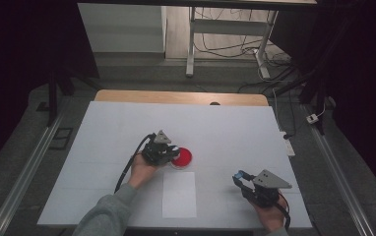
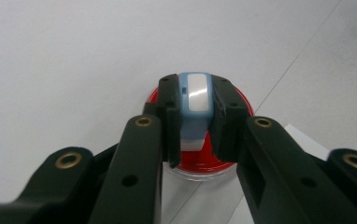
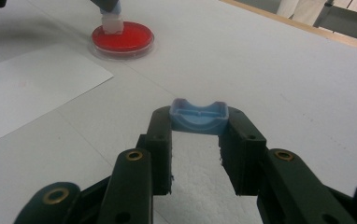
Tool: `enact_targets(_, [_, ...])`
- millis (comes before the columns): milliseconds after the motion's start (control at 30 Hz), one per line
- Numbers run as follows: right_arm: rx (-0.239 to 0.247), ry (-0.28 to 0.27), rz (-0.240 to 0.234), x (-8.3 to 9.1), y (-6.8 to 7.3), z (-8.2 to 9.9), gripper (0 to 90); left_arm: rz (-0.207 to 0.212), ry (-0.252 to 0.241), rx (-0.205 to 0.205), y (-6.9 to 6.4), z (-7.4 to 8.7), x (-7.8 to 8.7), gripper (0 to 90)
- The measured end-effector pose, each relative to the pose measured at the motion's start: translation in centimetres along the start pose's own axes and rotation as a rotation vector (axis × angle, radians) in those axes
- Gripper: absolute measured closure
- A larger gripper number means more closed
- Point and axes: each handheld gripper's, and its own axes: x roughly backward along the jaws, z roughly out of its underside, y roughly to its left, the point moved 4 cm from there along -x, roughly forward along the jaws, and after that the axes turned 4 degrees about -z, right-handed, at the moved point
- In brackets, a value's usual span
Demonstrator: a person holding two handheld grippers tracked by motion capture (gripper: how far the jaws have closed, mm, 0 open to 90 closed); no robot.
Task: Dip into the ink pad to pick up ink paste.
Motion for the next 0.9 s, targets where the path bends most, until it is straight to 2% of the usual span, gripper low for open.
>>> enact_targets(900, [0.0, 0.001, -0.001, -0.01, 0.04, 0.01, 64.9, -0.002, 0.008, 0.001, -0.02, 0.1, -0.11, 76.3])
